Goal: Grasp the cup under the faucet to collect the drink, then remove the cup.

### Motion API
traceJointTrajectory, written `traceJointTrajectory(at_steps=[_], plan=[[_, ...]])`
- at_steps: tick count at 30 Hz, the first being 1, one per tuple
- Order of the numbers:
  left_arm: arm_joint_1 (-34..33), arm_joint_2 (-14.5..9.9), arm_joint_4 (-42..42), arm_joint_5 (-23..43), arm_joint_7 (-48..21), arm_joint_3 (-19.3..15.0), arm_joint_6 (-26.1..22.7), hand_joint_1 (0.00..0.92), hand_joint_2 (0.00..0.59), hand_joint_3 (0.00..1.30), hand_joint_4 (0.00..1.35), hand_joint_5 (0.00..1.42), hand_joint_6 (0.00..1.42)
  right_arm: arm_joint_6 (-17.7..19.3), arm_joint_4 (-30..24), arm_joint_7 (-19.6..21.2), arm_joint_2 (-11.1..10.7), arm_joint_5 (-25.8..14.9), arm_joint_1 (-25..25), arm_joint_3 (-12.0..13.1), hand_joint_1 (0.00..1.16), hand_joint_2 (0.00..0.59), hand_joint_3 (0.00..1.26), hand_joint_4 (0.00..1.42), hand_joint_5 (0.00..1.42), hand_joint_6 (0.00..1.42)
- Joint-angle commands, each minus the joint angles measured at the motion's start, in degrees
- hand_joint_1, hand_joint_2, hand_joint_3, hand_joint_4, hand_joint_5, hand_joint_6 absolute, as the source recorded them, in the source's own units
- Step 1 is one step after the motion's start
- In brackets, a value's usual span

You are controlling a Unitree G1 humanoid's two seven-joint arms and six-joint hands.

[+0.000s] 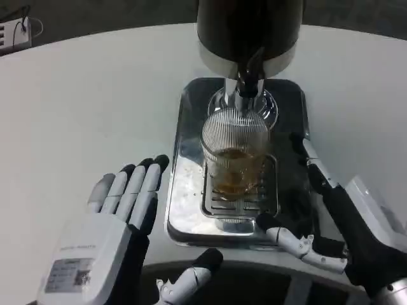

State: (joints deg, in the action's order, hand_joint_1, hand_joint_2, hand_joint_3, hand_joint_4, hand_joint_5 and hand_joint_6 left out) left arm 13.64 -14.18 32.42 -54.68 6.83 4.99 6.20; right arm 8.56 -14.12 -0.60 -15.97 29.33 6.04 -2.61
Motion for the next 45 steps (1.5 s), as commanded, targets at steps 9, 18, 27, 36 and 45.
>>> traceJointTrajectory(at_steps=[9,18,27,36,45], plan=[[1.08,-0.07,-2.13,-0.19,1.62,1.91,0.71,0.0,0.196,0.0,0.0,0.0,0.0,-1.69,6.17,1.65,1.63,-0.72,6.88,-1.01,0.55,0.259,0.0,0.04,0.11,0.25],[-0.14,-0.08,-2.21,0.09,0.56,1.79,0.0,0.0,0.202,0.0,0.0,0.0,0.0,-0.63,8.84,2.22,1.99,-1.49,9.5,-1.77,0.56,0.256,0.0,0.05,0.11,0.25],[0.05,0.29,-1.82,0.13,0.03,1.92,-0.91,0.0,0.203,0.0,0.0,0.0,0.0,-0.32,11.3,2.57,2.25,-2.08,12.32,-3.31,0.58,0.255,0.0,0.05,0.12,0.25],[0.25,0.33,-1.18,0.09,-1.21,1.86,-1.85,0.0,0.203,0.0,0.0,0.0,0.0,-0.23,15.16,2.11,1.97,-2.74,15.76,-3.93,0.59,0.251,0.0,0.06,0.12,0.25],[0.55,0.38,-0.42,0.35,-1.89,1.51,-2.25,0.0,0.203,0.0,0.0,0.0,0.0,0.99,17.65,1.7,2.12,-4.24,17.87,-4.82,0.59,0.247,0.0,0.07,0.12,0.25]])
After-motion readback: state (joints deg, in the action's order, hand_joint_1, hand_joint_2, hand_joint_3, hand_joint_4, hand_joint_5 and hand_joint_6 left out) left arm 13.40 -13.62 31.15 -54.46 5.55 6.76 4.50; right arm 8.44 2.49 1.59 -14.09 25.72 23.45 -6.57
